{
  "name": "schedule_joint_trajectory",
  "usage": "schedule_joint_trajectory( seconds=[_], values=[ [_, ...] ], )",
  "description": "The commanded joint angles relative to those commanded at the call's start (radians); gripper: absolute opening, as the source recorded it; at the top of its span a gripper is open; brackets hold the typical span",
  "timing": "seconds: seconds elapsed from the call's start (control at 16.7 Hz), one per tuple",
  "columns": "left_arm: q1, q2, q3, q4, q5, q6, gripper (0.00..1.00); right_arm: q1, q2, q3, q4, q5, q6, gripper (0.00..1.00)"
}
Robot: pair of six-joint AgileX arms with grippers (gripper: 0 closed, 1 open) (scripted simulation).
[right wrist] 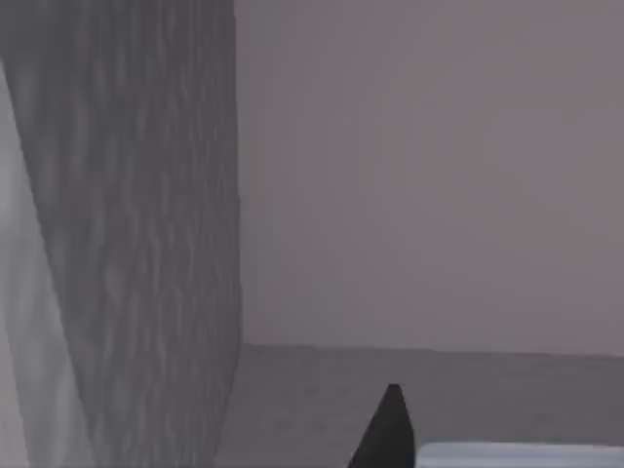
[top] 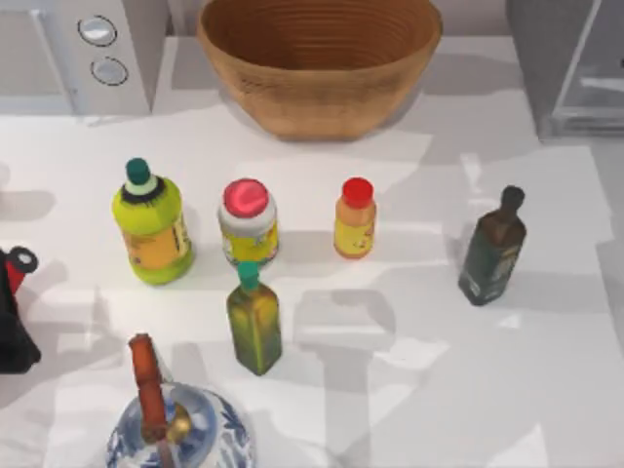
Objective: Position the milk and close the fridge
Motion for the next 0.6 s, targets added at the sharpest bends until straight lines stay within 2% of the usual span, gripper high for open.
schedule_joint_trajectory(
  seconds=[0.3,0.6],
  values=[
    [0.000,0.000,0.000,0.000,0.000,0.000,1.00,-0.068,0.230,0.269,-0.117,-0.075,-0.005,0.00],
    [0.000,0.000,0.000,0.000,0.000,0.000,1.00,-0.109,0.327,0.352,-0.168,-0.090,-0.007,0.00]
  ],
)
